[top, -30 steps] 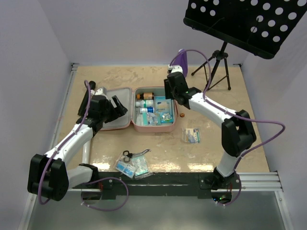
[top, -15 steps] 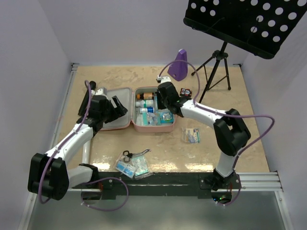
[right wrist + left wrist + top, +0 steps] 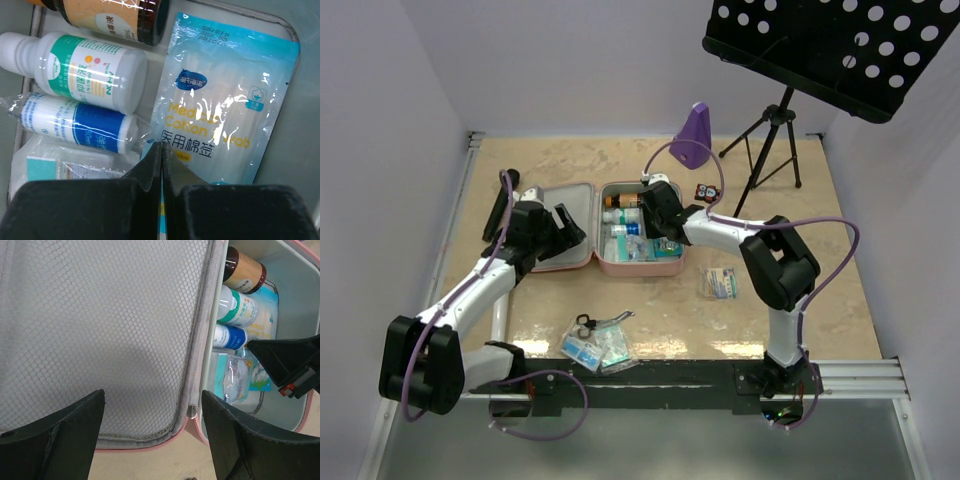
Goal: Organize the medicine kit
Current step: Adjust the medical item in the medicine box.
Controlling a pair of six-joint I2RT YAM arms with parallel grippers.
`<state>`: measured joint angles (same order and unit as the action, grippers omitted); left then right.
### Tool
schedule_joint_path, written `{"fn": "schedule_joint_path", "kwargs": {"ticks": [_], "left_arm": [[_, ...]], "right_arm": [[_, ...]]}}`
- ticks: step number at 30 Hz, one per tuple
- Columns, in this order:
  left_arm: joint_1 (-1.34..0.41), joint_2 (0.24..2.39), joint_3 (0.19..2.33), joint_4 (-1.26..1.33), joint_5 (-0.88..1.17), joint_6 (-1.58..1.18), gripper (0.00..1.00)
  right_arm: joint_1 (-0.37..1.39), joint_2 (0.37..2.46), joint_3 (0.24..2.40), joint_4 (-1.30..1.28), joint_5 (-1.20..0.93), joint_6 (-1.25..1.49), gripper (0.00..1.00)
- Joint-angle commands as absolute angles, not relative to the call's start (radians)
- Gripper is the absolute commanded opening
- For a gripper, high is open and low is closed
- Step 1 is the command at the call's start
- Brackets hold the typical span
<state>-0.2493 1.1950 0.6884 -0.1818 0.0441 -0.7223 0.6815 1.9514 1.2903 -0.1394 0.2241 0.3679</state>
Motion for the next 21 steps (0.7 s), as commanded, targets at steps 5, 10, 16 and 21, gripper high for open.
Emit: {"fn": "schedule_joint_path", "kwargs": {"ticks": [5,10,16,21], "left_arm": [[-0.244,1.201,0.687,-0.17,0.034,-0.715,0.82],[-0.244,1.197,0.684,-0.173,0.031,-0.712,0.82],[-0.244,1.195,0.683,-0.173,0.031,-0.713,0.82],[-0.244,1.177,0.689,-0.192,0.006,-0.707,0.82]], "right_arm": [[0.704,1.98,1.359,-0.08,0.169,0.39,0.0],[0.712,1.99,1.365,-0.074,0.147,0.387,0.0],[0.713,1.948,1.347,-0.078,0.152,0.385,0.0],[0.712,1.835,1.315,-0.124,0.256,0.402,0.08]]}}
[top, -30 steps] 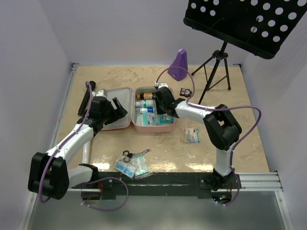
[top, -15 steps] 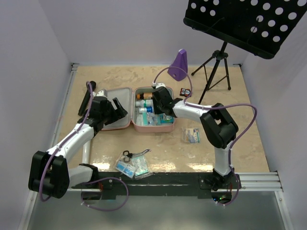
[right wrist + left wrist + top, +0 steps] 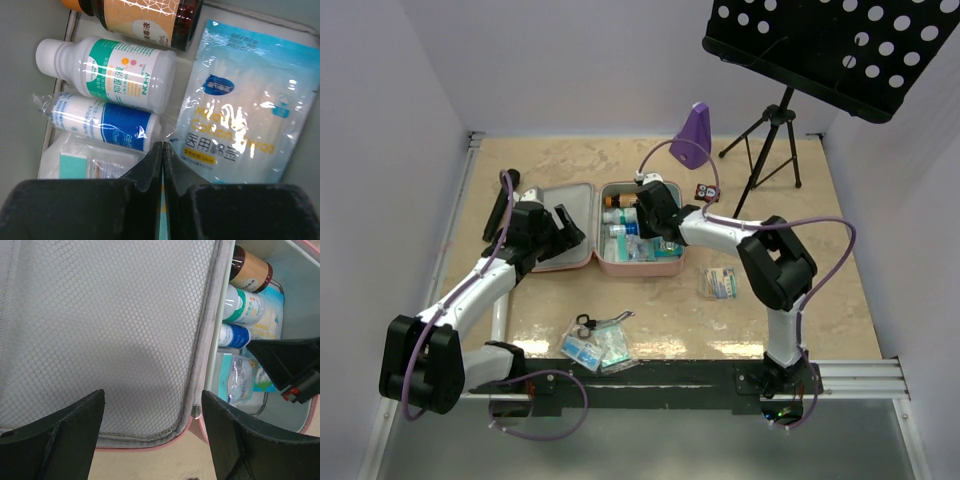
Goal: Organize the medicine kit
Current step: Adjust the medical item in the medicine box, then adjust the scissors at the center of the board.
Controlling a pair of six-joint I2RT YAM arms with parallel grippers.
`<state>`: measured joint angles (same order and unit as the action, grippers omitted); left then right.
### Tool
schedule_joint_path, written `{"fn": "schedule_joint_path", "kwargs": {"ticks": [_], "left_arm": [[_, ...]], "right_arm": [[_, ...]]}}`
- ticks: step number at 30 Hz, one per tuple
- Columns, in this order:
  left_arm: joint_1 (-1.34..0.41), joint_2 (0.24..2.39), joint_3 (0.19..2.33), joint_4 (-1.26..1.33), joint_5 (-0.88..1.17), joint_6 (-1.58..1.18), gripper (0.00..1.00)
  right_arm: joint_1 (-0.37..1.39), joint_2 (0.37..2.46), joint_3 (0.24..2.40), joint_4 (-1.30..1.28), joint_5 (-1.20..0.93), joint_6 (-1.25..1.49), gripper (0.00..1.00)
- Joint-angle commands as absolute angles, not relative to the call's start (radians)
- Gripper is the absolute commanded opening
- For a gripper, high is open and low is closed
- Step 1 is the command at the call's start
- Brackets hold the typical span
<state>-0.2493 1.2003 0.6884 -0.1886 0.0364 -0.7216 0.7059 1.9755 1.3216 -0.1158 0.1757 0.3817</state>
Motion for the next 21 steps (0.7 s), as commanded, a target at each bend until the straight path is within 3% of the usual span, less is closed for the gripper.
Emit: {"fn": "schedule_joint_path", "kwargs": {"ticks": [1,7,10,15,21], "left_arm": [[-0.244,1.172,0.692,-0.198,0.005,-0.703,0.82],[-0.242,1.143,0.709,-0.233,-0.058,-0.699,0.84],[-0.242,1.128,0.715,-0.245,-0.064,-0.704,0.85],[-0.238,1.092,0.718,-0.278,-0.087,-0.719,0.87],[-0.216,0.979,0.663,-0.311,-0.106,-0.824,1.0]], "right_arm": [[0.712,1.807,1.312,-0.136,0.282,0.403,0.12],[0.713,1.654,1.304,-0.196,0.371,0.399,0.3],[0.739,1.536,1.238,-0.151,0.275,0.342,0.34],[0.909,1.376,1.04,-0.095,0.207,0.313,0.54],[1.119,1.345,0.874,-0.077,0.216,0.445,0.66]]}}
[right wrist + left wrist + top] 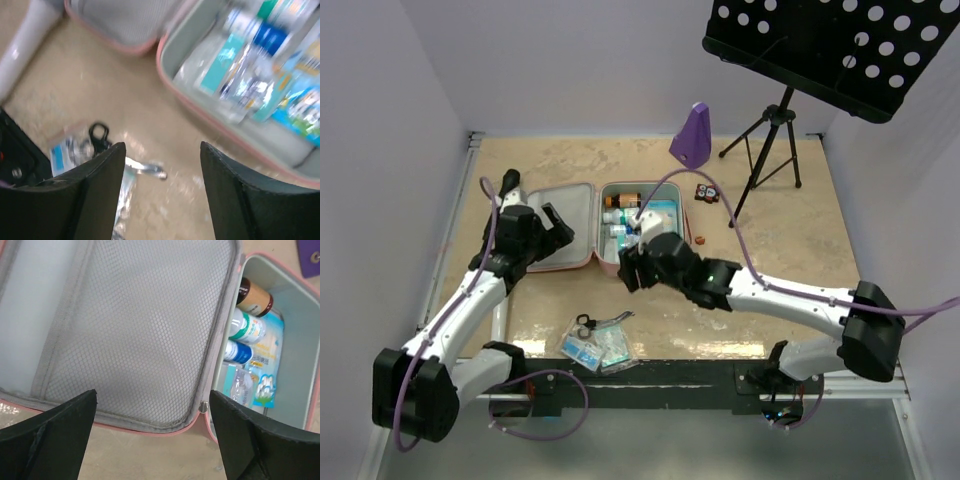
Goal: Organize the medicine kit
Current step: Adjust the scissors at the center of the board.
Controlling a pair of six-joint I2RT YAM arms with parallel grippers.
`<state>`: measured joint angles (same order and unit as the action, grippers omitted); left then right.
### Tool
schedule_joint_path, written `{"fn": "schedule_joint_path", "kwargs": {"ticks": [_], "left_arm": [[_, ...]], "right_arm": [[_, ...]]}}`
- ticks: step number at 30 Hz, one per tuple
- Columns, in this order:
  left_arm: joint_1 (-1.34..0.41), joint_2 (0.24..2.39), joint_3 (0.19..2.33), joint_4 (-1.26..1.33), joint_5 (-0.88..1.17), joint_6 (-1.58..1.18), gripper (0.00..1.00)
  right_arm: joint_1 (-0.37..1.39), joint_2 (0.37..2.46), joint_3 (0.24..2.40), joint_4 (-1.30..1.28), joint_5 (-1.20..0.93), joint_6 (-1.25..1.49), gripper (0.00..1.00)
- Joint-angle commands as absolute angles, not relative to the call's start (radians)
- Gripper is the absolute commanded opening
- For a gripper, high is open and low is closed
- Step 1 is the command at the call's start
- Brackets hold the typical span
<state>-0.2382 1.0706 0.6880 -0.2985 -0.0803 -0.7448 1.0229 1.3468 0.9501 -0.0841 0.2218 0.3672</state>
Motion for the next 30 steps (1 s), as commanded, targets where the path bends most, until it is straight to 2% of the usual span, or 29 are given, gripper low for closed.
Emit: {"fn": "schedule_joint_path", "kwargs": {"ticks": [1,7,14,17,21,26,30], "left_arm": [[-0.216,0.962,0.652,-0.31,-0.1,-0.828,1.0],[-0.215,0.931,0.615,-0.324,-0.057,-0.838,1.0],[-0.215,0.861,0.611,-0.36,-0.078,-0.828,1.0],[-0.215,0.853,0.623,-0.382,-0.094,-0.818,1.0],[-0.215,0.859,0.621,-0.39,-0.092,-0.811,1.0],[-0.215,0.856,0.611,-0.39,-0.095,-0.811,1.0],[-0.215,0.854,0.606,-0.385,-0.095,-0.811,0.99]], "right_arm": [[1.149,1.351,0.865,-0.08,0.225,0.46,0.67],[1.273,1.449,0.833,-0.051,0.232,0.506,0.68],[1.356,1.557,0.894,-0.006,0.271,0.528,0.66],[1.353,1.629,0.942,-0.066,0.38,0.551,0.65],[1.354,1.693,0.982,-0.078,0.414,0.526,0.64],[1.345,1.7,0.997,-0.113,0.503,0.54,0.63],[1.272,1.637,0.956,-0.106,0.506,0.525,0.59]]}}
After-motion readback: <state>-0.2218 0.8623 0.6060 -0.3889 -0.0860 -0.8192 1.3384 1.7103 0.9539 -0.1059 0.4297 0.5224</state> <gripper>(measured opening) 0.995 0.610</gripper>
